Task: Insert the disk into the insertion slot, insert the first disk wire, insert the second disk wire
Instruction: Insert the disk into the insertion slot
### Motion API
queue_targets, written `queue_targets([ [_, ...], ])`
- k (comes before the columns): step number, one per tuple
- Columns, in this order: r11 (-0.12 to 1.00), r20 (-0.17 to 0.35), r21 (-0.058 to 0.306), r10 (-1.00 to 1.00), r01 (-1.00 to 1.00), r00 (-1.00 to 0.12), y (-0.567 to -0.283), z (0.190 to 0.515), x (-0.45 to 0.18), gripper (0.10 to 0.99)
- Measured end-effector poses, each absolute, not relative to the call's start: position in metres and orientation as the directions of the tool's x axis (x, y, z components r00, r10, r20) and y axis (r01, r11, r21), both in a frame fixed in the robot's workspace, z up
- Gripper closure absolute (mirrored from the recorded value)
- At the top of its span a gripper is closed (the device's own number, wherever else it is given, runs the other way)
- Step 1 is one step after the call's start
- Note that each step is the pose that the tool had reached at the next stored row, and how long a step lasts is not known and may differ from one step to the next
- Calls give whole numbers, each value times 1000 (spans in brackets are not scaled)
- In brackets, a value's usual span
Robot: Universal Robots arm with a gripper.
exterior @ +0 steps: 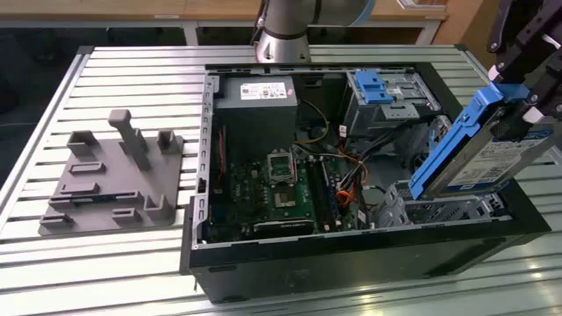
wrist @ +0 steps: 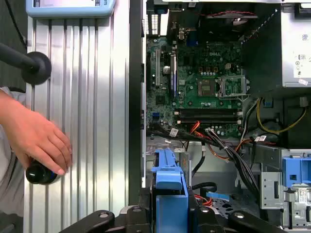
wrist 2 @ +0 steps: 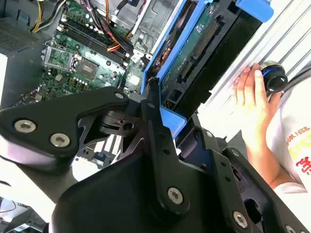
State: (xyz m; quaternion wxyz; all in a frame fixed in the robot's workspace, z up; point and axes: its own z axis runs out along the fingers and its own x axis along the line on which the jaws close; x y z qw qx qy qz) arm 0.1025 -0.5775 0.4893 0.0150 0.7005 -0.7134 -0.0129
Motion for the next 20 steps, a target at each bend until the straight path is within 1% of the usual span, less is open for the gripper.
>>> queue_targets([
  [14,18,2,39,-1000,-999,-18,-578,489,103,722],
  [20,17,-29,40,-999,-999,-18,-578,489,103,722],
])
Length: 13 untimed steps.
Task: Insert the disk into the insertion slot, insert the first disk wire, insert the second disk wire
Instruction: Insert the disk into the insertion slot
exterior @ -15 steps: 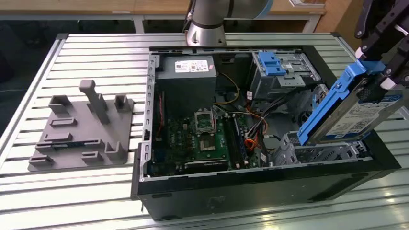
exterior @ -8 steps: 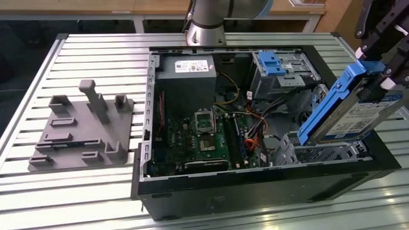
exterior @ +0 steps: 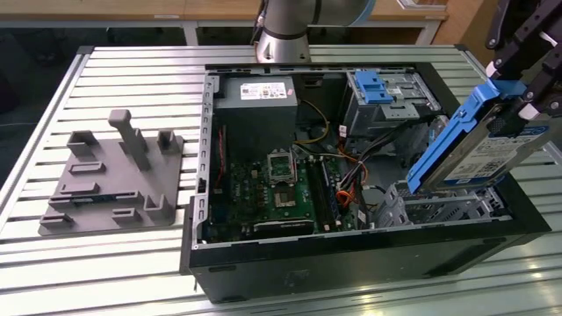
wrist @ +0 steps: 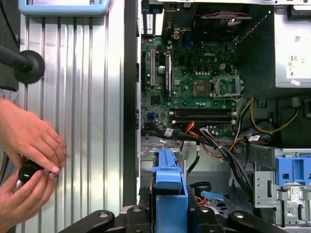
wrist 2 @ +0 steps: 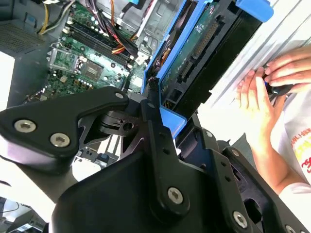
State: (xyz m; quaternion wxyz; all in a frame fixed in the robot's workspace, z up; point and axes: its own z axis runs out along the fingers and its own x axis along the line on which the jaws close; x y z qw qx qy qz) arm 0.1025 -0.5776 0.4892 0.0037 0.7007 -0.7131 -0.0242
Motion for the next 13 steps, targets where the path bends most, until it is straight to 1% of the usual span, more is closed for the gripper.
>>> queue_targets([
  [3,17,-40,40,-999,-999,-18,-578,489,103,722],
  [13,16,-43,40,-999,-999,-18,-577,488,103,722],
])
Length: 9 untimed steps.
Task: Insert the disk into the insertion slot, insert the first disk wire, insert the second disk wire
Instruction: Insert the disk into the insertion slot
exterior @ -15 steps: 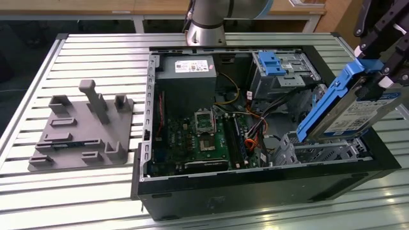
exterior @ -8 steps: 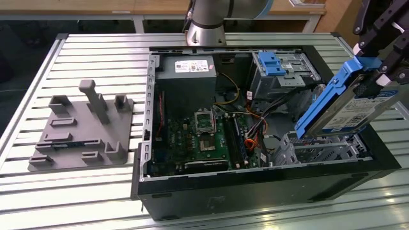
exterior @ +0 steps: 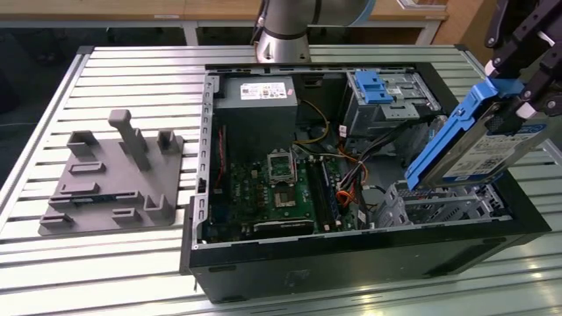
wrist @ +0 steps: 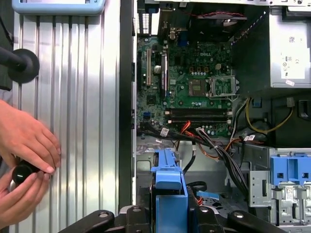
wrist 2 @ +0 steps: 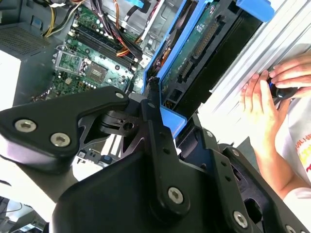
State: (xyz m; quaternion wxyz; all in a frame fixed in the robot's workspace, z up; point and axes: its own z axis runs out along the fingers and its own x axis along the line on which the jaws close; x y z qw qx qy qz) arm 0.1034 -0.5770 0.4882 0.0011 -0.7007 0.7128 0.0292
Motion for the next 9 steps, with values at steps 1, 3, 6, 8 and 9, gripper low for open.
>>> queue_targets([
  [1,16,-43,40,-999,-999,-18,-577,488,104,722],
  [3,16,-44,40,-999,-999,-18,-575,488,105,722],
  [6,16,-46,40,-999,-999,-18,-573,487,107,722],
  [8,16,-47,40,-999,-999,-18,-571,487,108,722],
  [9,16,-48,40,-999,-999,-18,-571,486,109,722],
])
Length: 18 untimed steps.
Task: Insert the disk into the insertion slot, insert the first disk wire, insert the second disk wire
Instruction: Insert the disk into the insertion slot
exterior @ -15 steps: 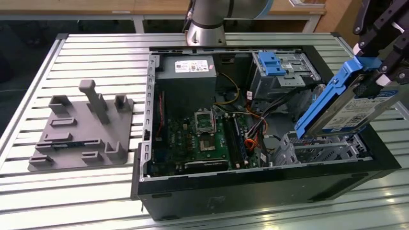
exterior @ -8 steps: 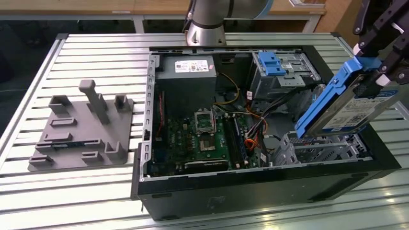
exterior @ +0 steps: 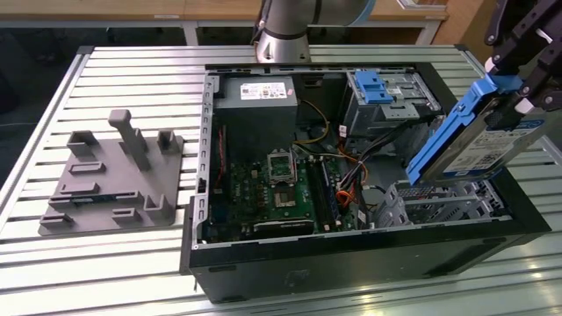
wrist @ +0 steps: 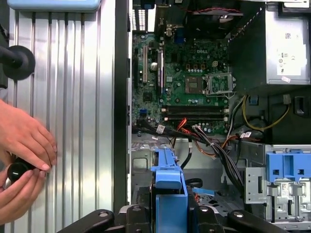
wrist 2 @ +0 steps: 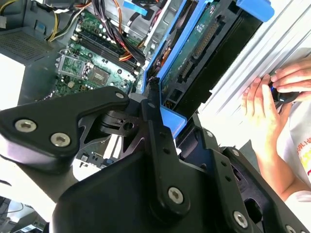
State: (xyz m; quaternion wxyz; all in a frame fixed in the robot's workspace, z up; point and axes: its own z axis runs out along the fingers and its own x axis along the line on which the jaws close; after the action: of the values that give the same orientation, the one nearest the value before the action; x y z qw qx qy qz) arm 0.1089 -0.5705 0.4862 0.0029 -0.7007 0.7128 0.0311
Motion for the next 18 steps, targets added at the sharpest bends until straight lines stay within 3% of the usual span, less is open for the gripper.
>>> queue_targets([
  [18,11,-49,40,-999,-999,-13,-566,477,114,722],
])
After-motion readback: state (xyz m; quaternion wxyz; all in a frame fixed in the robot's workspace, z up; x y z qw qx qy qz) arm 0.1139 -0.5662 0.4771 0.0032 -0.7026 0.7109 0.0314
